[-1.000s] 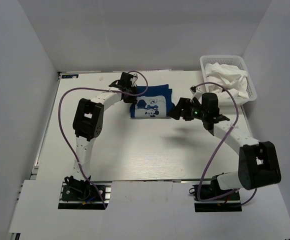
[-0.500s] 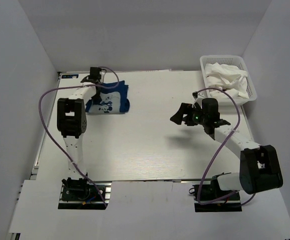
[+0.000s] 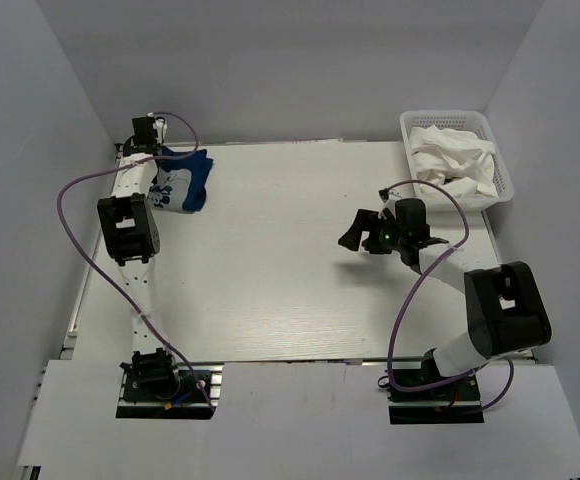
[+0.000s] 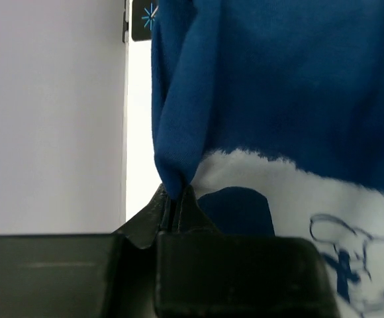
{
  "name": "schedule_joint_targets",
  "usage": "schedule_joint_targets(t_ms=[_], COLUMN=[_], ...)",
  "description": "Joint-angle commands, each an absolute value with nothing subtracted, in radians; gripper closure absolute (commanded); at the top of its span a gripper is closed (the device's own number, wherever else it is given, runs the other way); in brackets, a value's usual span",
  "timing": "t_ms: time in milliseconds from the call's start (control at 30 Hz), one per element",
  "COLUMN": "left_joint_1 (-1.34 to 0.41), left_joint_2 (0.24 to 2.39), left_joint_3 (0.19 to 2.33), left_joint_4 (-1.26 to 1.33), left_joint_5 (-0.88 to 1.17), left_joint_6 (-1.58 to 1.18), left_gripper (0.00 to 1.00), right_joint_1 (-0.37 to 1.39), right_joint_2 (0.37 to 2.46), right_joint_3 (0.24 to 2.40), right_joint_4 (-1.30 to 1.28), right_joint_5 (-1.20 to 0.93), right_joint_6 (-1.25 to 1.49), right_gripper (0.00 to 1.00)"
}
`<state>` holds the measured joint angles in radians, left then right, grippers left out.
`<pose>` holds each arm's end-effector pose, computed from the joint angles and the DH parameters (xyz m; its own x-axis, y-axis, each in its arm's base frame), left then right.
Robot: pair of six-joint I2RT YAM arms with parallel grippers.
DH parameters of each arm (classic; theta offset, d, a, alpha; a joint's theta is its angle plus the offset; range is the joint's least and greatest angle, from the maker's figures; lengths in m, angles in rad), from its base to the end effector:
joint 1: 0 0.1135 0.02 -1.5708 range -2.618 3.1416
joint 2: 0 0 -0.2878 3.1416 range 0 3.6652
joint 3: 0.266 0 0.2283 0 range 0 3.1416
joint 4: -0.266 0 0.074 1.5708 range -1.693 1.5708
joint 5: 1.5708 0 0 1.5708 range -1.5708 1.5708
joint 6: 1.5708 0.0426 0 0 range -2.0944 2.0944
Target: Fold and stack the t-shirts
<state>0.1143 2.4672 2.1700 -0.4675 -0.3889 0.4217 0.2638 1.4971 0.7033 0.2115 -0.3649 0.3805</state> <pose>0.5494 0.0793 0.2076 -0.7820 0.2915 -0.5509 -0.0628 0.8426 0.5349 0.2771 0.0906 0.2230 -0.6903 0.1729 -0.7026 -0.2961 0.8184 0.4924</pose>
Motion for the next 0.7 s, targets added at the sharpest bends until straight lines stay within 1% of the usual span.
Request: schedule_joint_targets(t_ms=[0,200,233,267,300,333,367,500,667], left_joint_1=[0.143,0.163,0.163,0.163,0.163,0.163,0.163,0.163,0.141], left_joint_2=[2.506,2.511,2.5,2.5,2.484,2.464,2.45,2.344,2.122], left_joint_3=[2.308,2.31,2.301,2.29,2.29,2.29,2.281,2.228,2.037], left_joint_4=[-0.451,-0.42,-0.42,-0.42,-0.432,-0.443,-0.469,-0.547,-0.538], left_joint_5=[-0.356,-0.376,-0.376,-0.396,-0.396,-0.396,-0.396,-0.336,-0.292], left_joint_6=[0.442,0.405,0.405,0.387,0.373,0.359,0.341,0.2,0.062], left_gripper=[1.0,1.0,0.97,0.76,0.65,0.51,0.01,0.0,0.0], right_joint_1=[0.265,0.262,0.264,0.264,0.261,0.259,0.261,0.262,0.261], right_joint_2=[1.529,1.587,1.591,1.592,1.592,1.586,1.58,1.562,1.459], right_joint_3=[0.744,0.787,0.795,0.801,0.802,0.802,0.799,0.828,0.81], right_joint_4=[0.239,0.215,0.21,0.212,0.218,0.233,0.239,0.23,0.252], right_joint_5=[-0.321,-0.331,-0.334,-0.339,-0.347,-0.362,-0.367,-0.353,-0.33], right_joint_6=[0.359,0.35,0.348,0.348,0.36,0.362,0.364,0.36,0.387], right_gripper=[0.09,0.09,0.09,0.09,0.09,0.09,0.09,0.09,0.09])
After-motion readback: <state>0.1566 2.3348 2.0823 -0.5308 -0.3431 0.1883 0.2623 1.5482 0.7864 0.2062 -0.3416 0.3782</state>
